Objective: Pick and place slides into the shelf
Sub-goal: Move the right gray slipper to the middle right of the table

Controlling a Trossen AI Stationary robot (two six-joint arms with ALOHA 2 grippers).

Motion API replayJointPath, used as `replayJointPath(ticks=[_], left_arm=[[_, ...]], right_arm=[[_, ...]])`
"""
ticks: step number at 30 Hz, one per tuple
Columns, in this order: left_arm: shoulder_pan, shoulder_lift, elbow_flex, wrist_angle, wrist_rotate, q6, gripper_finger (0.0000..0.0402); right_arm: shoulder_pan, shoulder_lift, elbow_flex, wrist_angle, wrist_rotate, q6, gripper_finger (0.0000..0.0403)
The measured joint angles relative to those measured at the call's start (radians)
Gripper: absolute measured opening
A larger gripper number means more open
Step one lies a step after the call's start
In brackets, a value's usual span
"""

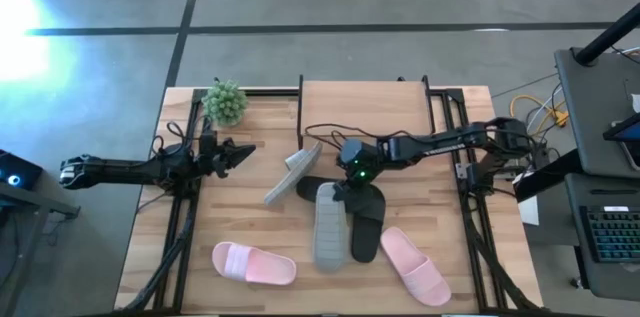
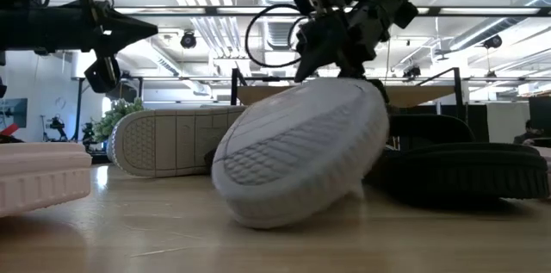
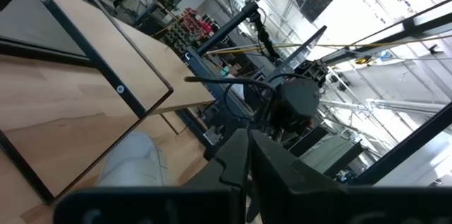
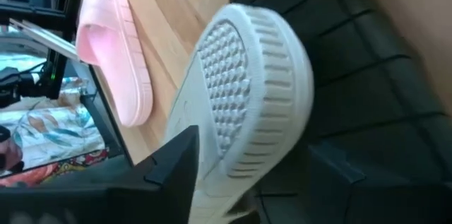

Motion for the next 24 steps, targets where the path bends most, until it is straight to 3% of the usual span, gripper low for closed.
replayJointPath(ticks=[10, 24], left_arm=[[0.000, 0.003, 0.000, -0.001, 0.006, 0.000, 0.0002], [0.000, 0.002, 0.000, 0.001, 0.024, 0.000, 0.0002]], right_arm=[[0.000, 0.033, 0.056, -0.005, -0.029, -0.043, 0.0223], [-0.001, 0.034, 0.047, -0.006, -0.027, -0.034, 0.0158]])
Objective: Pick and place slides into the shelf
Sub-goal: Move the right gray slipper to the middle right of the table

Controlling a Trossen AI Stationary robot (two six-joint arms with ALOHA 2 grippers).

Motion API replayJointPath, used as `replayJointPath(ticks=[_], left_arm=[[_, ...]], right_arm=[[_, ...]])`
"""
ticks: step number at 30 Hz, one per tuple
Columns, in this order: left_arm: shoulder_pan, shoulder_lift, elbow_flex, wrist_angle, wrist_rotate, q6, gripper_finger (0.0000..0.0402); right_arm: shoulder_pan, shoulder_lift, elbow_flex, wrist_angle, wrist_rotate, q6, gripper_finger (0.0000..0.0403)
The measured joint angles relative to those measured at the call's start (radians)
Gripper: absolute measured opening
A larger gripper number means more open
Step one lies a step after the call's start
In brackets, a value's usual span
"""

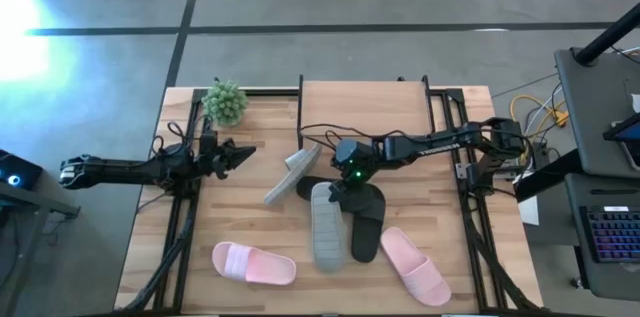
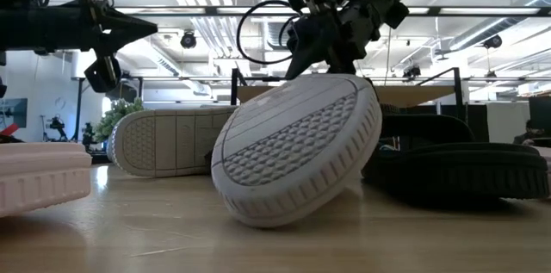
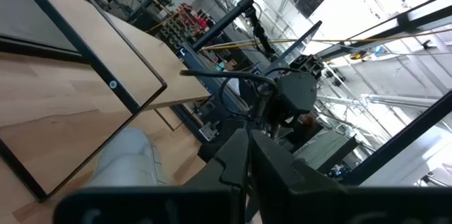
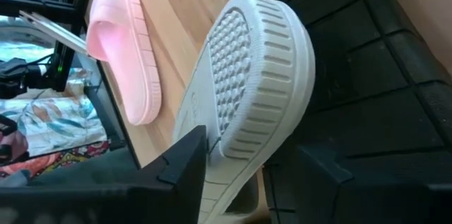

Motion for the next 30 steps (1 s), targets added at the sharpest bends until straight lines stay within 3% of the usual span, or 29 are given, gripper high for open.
replayJointPath(ticks=[18, 30], left_arm=[[0.000, -0.001, 0.000, 0.001, 0.001, 0.000, 0.0002], [0.000, -0.001, 0.000, 0.003, 0.001, 0.000, 0.0002]], right_arm=[[0.000, -0.003, 0.005, 0.015, 0.008, -0.001, 0.0065], [-0.001, -0.022, 0.237, -0.005, 0.072, -0.122, 0.0061]])
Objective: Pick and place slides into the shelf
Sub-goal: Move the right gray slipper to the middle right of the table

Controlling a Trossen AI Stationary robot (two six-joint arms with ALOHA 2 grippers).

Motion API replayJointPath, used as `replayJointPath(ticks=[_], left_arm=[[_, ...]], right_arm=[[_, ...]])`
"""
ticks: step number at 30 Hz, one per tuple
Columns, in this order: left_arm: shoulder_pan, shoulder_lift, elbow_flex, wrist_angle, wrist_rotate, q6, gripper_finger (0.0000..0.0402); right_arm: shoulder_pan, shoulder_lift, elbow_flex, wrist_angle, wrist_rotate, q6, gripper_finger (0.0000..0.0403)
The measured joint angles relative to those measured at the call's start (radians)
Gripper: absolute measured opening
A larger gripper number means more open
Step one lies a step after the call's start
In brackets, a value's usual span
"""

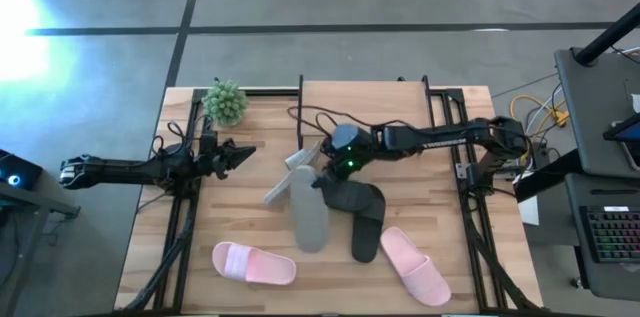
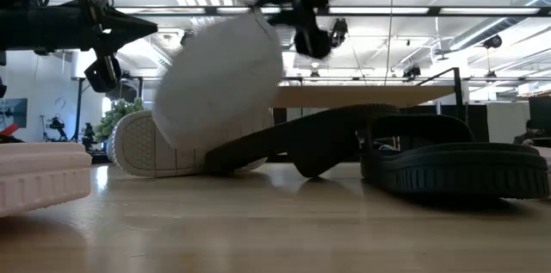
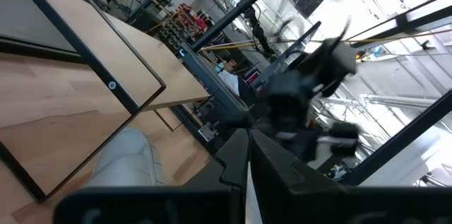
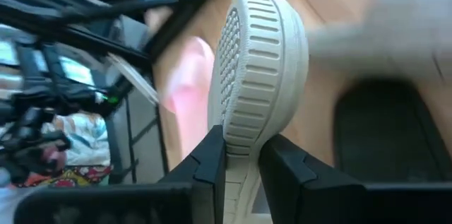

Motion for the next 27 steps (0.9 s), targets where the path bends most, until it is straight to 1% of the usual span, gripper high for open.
replayJointPath(ticks=[3, 6, 8, 11, 13, 15, 20, 22, 25, 27], left_arm=[[0.000, 0.000, 0.000, 0.001, 0.000, 0.000, 0.0002], [0.000, 0.000, 0.000, 0.001, 0.000, 0.000, 0.0002], [0.000, 0.000, 0.000, 0.001, 0.000, 0.000, 0.0002], [0.000, 0.000, 0.000, 0.001, 0.000, 0.000, 0.0002], [0.000, 0.000, 0.000, 0.001, 0.000, 0.000, 0.0002], [0.000, 0.000, 0.000, 0.001, 0.000, 0.000, 0.0002], [0.000, 0.002, 0.000, 0.001, 0.000, 0.000, 0.0002], [0.000, 0.002, 0.000, -0.001, 0.000, 0.000, 0.0002], [0.000, 0.001, 0.000, -0.001, 0.001, 0.000, 0.0002], [0.000, 0.001, 0.000, -0.001, 0.001, 0.000, 0.0002]], right_arm=[[0.000, -0.002, 0.091, -0.050, 0.032, -0.067, 0.0061], [0.005, -0.002, 0.203, -0.188, 0.115, -0.183, 0.0061], [0.013, -0.002, 0.295, -0.315, 0.193, -0.289, 0.0061], [0.040, -0.005, 0.442, -0.503, 0.357, -0.463, 0.0061], [0.059, -0.007, 0.523, -0.604, 0.446, -0.533, 0.0061], [0.075, -0.007, 0.591, -0.672, 0.500, -0.556, 0.0061], [0.124, -0.007, 0.708, -0.822, 0.581, -0.562, 0.0061], [0.155, -0.007, 0.737, -0.906, 0.610, -0.565, 0.0061], [0.221, -0.006, 0.759, -1.055, 0.667, -0.524, 0.0064], [0.273, -0.006, 0.762, -1.173, 0.728, -0.484, 0.0066]])
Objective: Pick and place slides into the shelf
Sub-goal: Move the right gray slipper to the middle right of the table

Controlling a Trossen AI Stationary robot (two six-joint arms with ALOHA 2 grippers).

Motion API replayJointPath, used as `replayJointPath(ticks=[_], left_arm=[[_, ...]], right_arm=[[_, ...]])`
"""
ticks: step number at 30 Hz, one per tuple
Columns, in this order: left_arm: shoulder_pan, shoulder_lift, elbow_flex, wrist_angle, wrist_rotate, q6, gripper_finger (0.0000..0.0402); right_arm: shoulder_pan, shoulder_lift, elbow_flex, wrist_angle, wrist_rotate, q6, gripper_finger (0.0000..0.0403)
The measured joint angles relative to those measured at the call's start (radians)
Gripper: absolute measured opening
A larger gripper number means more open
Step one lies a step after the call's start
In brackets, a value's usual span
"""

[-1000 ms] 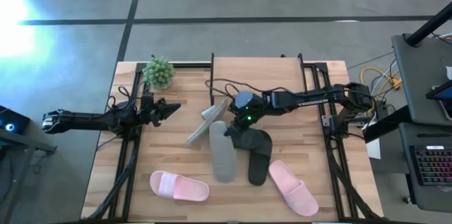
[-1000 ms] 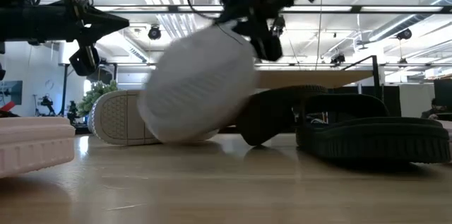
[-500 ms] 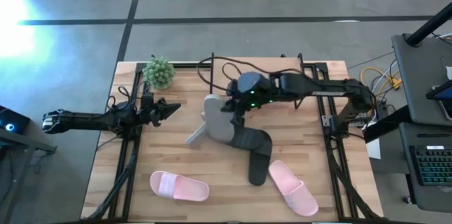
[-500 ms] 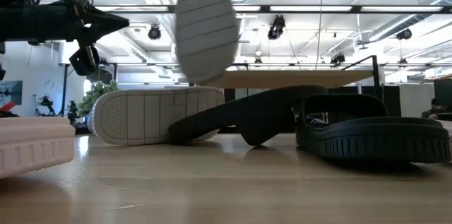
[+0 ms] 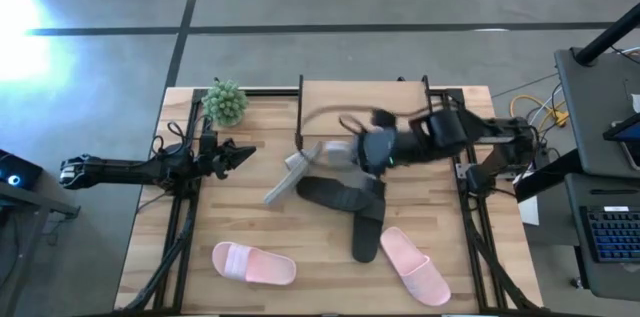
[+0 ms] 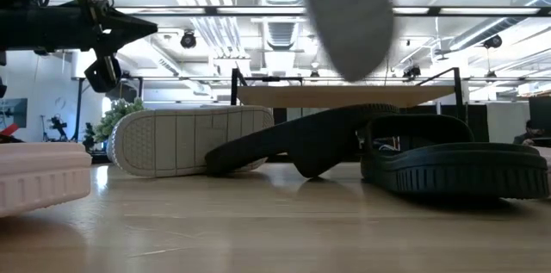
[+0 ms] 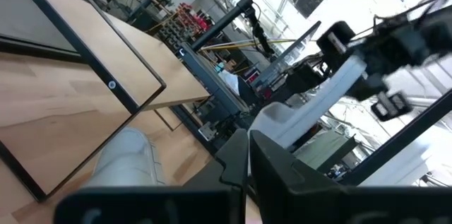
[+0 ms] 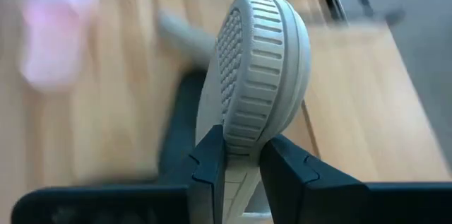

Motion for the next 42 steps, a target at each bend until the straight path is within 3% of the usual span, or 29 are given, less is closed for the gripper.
replayJointPath(ticks=[3, 7, 17, 24, 32, 42], left_arm=[[0.000, 0.001, 0.000, -0.002, 0.000, 0.000, 0.0002], [0.000, 0.001, 0.000, -0.008, 0.000, 0.000, 0.0002], [0.000, 0.001, 0.000, -0.030, 0.008, 0.000, 0.0002], [0.000, 0.001, 0.000, -0.032, 0.008, 0.000, 0.0002], [0.000, 0.001, 0.000, -0.033, 0.024, 0.000, 0.0002], [0.000, 0.001, 0.000, -0.034, 0.026, 0.059, 0.0002]], right_arm=[[0.073, 0.001, -0.009, -0.149, 0.108, 0.089, 0.0066], [0.150, -0.003, -0.055, -0.157, 0.200, 0.132, 0.0067], [0.274, 0.010, -0.282, -0.159, 0.174, 0.141, 0.0068], [0.331, 0.008, -0.456, -0.158, 0.284, 0.136, 0.0068], [0.384, 0.006, -0.658, -0.157, 0.225, 0.138, 0.0068], [0.488, 0.006, -0.946, -0.155, 0.173, 0.361, 0.0081]])
